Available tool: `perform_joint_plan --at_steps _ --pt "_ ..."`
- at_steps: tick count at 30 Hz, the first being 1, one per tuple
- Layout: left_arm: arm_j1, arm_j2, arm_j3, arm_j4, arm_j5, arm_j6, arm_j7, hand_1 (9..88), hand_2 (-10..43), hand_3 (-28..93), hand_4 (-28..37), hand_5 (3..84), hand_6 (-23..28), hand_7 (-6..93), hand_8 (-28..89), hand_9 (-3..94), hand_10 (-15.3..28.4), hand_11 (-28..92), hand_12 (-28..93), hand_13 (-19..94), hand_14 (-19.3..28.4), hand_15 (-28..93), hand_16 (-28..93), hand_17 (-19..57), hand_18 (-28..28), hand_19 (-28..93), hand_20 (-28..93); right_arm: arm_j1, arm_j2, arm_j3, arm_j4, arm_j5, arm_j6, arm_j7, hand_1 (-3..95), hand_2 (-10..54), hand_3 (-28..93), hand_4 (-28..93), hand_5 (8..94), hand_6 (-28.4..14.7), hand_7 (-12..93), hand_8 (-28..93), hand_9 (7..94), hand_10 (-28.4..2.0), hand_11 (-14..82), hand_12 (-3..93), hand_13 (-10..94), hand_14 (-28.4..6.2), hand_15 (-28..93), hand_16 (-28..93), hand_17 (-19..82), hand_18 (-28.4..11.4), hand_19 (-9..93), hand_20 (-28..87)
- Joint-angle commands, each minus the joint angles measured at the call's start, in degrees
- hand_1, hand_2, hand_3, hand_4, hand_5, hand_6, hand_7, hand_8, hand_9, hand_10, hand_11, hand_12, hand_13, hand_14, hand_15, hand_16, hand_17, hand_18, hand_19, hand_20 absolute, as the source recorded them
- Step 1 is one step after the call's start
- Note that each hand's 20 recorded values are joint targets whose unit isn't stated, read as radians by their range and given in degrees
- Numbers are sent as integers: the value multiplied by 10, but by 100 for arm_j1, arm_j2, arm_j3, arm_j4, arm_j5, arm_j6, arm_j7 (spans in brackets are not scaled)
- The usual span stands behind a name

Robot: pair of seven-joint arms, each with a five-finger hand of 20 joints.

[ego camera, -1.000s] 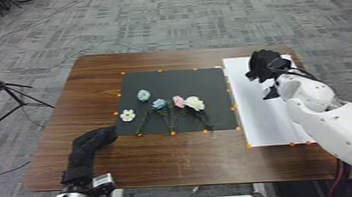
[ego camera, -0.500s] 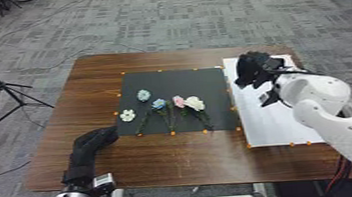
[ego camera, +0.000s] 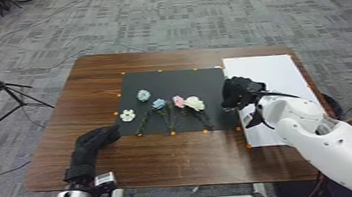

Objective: Arrange flowers

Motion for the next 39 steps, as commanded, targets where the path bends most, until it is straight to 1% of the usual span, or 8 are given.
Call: perform_joint_plan --at_steps 1,10,21,25,30,34,36,39 --pt "58 -78 43 -12 -19 -72 -55 298 30 666 -215 559 -6 202 -91 538 139 256 149 428 172 336 20 27 155 252 236 22 -137 297 44 290 -486 183 473 -90 590 -171 755 -4 242 117 864 -98 253 248 876 -30 650 377 615 -156 932 635" --pt "142 -75 4 -38 -27 -80 -28 292 22 674 -215 553 -2 197 -88 535 139 256 149 425 173 333 21 26 155 250 235 24 -187 430 33 629 -730 161 332 -88 645 -149 720 -5 225 -82 826 -108 228 236 852 -45 654 371 591 -164 932 630" --pt "39 -108 45 5 6 -163 -66 291 18 675 -215 551 -3 197 -87 534 140 256 149 424 174 332 22 25 156 250 235 -110 -33 1087 -380 161 -1324 96 233 -80 616 -127 683 -24 175 -72 769 -147 168 211 837 -63 645 365 577 -176 932 624" --pt "10 -92 51 31 10 -182 -63 292 18 673 -216 551 -3 196 -88 534 140 255 148 423 174 332 22 25 156 249 235 -1447 34 2785 -1067 209 -283 133 216 -74 606 -122 601 -34 130 -55 663 -170 116 209 762 -103 611 346 496 -202 915 553" --pt "89 -126 37 35 115 -215 -65 292 18 674 -215 552 -3 198 -88 535 139 256 149 425 174 331 22 32 152 241 229 -3444 -1632 4982 -1760 2026 942 -1201 207 -11 663 -154 491 -39 137 -62 478 -170 69 205 486 -179 294 270 204 -205 513 429" --pt "80 -112 125 52 42 -133 200 293 18 674 -216 555 -3 199 -89 539 142 258 149 432 173 323 17 51 141 211 213 -4010 -3336 5853 -1861 6692 -1033 -1343 196 -12 690 -152 505 -21 146 -69 496 -156 65 191 499 -165 170 311 233 -170 318 364" --pt "53 -81 131 40 41 -60 384 296 19 676 -216 559 -4 201 -89 541 142 257 148 436 173 321 17 60 137 207 211 -4180 -3432 5332 -1833 8119 -573 -1815 203 -9 683 -155 531 -20 141 -65 532 -154 74 190 549 -160 184 320 278 -164 302 381" --pt "-128 -12 209 70 46 98 691 299 18 682 -215 565 -7 206 -91 549 143 259 147 451 173 320 17 75 130 196 207 -4160 -3388 4846 -1669 6628 460 -2773 221 -2 690 -157 583 -7 200 -72 642 -152 146 229 631 -131 372 319 332 -174 480 483"
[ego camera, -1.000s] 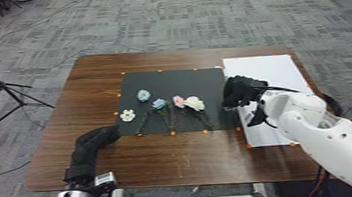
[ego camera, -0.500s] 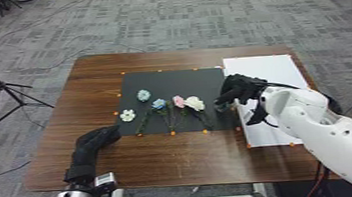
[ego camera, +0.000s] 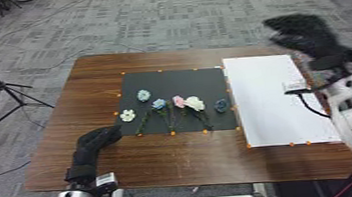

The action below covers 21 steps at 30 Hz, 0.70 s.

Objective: Arrange flowers

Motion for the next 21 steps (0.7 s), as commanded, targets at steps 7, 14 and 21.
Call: perform_joint_plan --at_steps 7,14,21 --pt "-533 -2 451 93 294 303 971 308 24 681 -213 580 -3 212 -94 558 147 263 149 473 162 329 25 128 157 431 360 -1623 -2933 726 51 3115 -960 -929 309 -33 737 -197 674 19 375 114 716 -116 405 344 602 -112 737 413 290 -197 730 638" --pt "-691 -16 650 49 241 556 1292 320 24 675 -202 591 1 217 -93 584 152 269 153 510 185 458 42 148 169 545 470 -1908 -2989 685 -36 2790 -888 -716 373 -38 697 -198 667 33 483 204 711 -107 525 433 627 -116 831 493 316 -205 831 681" --pt "-697 -83 619 -2 202 398 1129 314 20 682 -200 596 0 224 -96 593 148 274 156 490 183 459 30 129 166 478 455 -1853 -3130 679 -79 2270 -1344 29 340 -23 708 -194 663 23 493 191 693 -121 487 437 576 -151 750 487 249 -209 664 631"
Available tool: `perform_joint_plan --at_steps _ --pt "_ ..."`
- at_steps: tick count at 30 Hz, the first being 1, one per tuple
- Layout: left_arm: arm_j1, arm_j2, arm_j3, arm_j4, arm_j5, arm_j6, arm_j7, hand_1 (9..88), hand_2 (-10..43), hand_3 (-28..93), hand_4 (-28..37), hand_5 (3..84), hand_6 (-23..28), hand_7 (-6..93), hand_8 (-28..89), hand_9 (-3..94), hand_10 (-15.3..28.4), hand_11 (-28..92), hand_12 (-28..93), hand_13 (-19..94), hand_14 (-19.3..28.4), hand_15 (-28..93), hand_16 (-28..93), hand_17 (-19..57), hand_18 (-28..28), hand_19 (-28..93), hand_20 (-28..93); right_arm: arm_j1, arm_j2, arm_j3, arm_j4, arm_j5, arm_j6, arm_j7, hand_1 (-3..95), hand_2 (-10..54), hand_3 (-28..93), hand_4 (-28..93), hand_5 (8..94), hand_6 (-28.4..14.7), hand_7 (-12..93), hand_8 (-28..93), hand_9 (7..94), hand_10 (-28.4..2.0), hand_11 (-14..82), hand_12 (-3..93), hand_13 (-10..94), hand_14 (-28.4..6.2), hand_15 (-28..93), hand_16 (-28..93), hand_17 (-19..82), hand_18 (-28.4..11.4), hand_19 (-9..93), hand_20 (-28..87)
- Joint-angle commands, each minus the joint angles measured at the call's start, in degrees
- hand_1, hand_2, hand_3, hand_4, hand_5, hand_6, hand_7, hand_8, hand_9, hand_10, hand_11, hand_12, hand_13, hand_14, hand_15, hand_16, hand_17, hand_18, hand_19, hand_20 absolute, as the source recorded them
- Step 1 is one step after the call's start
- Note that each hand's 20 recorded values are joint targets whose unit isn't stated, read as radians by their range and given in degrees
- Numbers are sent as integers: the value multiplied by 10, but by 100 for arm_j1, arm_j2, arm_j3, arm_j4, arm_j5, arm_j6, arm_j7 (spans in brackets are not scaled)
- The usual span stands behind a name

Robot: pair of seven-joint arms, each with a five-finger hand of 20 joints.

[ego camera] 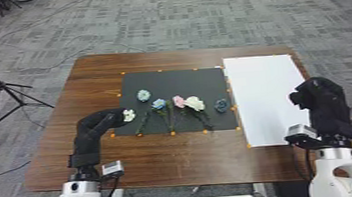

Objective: Arrange flowers

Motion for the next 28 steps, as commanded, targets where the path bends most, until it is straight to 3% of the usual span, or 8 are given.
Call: perform_joint_plan --at_steps 1,6,9,16,22,23,25,28 --pt "56 -207 14 -139 -30 -97 -107 309 18 686 -201 594 -1 227 -98 589 147 271 155 484 183 450 27 118 154 406 415 -72 -159 -19 -75 -263 -570 797 325 -18 710 -192 662 19 477 180 694 -124 463 416 572 -151 735 469 243 -206 630 611" --pt "-81 -375 91 -57 -30 -247 -242 300 16 690 -204 583 -5 226 -98 580 144 267 154 476 177 433 23 86 150 342 370 52 -256 293 -29 -245 -1751 1557 228 24 712 -163 675 -1 452 -95 694 -141 410 371 565 -159 725 413 233 -210 612 587" --pt "-112 -495 163 -19 5 -219 -239 297 18 689 -206 579 -4 224 -98 576 142 266 154 472 176 427 23 77 150 332 359 241 -233 451 113 -464 -2703 1807 184 44 681 -155 665 -20 373 -85 681 -161 366 362 565 -167 711 412 227 -217 617 591" --pt "39 -516 125 -61 19 -211 -297 295 18 690 -209 573 2 222 -96 578 143 266 154 469 176 425 25 73 150 338 353 46 -338 242 14 -1200 -2262 1065 181 54 677 -148 648 -26 334 -62 638 -167 276 331 513 -180 543 342 204 -210 595 581" --pt "235 -529 38 -135 91 -14 -323 293 17 694 -208 568 3 222 -94 580 142 270 156 468 175 422 24 72 150 332 344 -205 -242 108 2 -1030 -1853 715 176 47 701 -154 655 -20 321 -66 657 -162 214 292 541 -162 323 332 219 -180 381 457" --pt "264 -541 26 -143 89 2 -344 293 16 695 -208 554 2 220 -94 580 142 270 155 469 174 414 22 72 151 324 338 -247 -224 95 -4 -1034 -1803 642 162 42 712 -156 624 -12 238 -65 609 -159 113 242 494 -158 173 321 224 -168 220 380" --pt "353 -560 3 -143 227 -54 -424 292 14 697 -209 534 3 212 -94 574 142 260 150 471 173 357 10 80 149 281 309 -421 -178 37 -31 -996 -1583 481 150 37 720 -158 581 -13 179 -61 558 -157 81 223 449 -155 132 307 214 -169 161 354" --pt "360 -585 -47 -116 764 -185 -541 293 13 698 -210 519 2 198 -95 572 142 249 145 471 174 306 11 91 142 207 264 -563 33 -87 -26 -761 -1201 252 105 27 740 -158 461 -11 97 -59 382 -147 31 165 322 -145 75 268 169 -161 70 294"
